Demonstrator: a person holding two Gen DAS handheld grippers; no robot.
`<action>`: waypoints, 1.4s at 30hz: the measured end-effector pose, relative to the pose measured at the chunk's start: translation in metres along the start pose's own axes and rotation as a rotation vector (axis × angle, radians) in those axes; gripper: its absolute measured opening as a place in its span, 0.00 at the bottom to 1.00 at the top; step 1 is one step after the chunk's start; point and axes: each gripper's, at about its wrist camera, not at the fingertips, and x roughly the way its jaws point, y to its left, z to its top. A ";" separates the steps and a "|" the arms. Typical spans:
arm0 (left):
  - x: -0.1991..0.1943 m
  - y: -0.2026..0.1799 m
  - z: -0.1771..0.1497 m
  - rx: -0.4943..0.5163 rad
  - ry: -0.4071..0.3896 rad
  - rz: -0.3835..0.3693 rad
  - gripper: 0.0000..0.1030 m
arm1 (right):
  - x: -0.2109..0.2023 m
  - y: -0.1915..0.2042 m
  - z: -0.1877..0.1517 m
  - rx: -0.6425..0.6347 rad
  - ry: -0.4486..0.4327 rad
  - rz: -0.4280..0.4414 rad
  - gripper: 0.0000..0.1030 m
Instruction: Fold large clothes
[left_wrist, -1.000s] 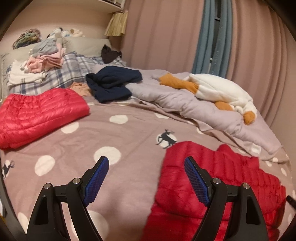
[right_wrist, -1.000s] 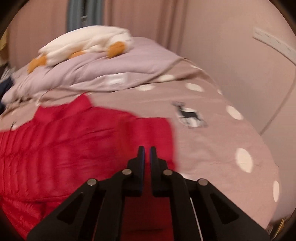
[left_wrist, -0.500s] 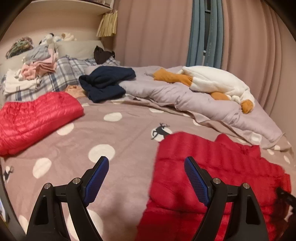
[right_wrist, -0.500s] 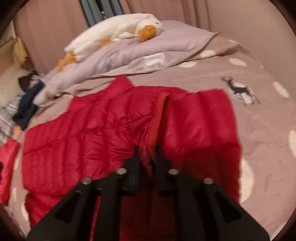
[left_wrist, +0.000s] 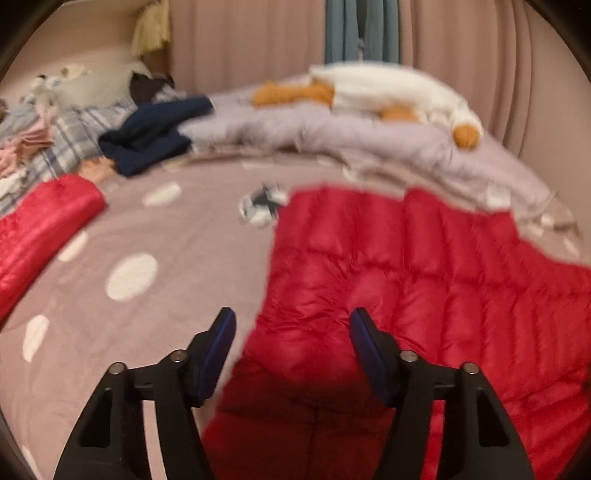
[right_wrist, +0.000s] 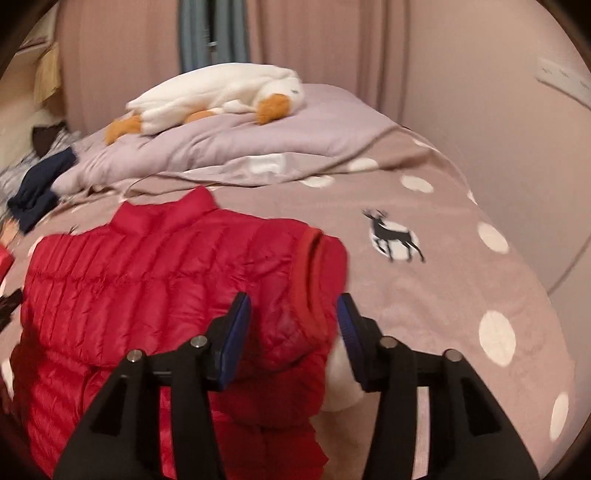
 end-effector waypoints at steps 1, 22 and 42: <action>0.007 0.000 -0.002 -0.001 0.022 -0.012 0.61 | 0.006 0.003 -0.001 -0.019 0.017 0.003 0.38; -0.006 0.026 -0.002 -0.068 0.042 -0.074 0.81 | 0.023 0.004 -0.033 0.009 0.085 -0.032 0.63; -0.147 0.125 -0.112 -0.332 -0.006 -0.190 0.99 | -0.140 -0.044 -0.159 0.300 -0.012 0.047 0.98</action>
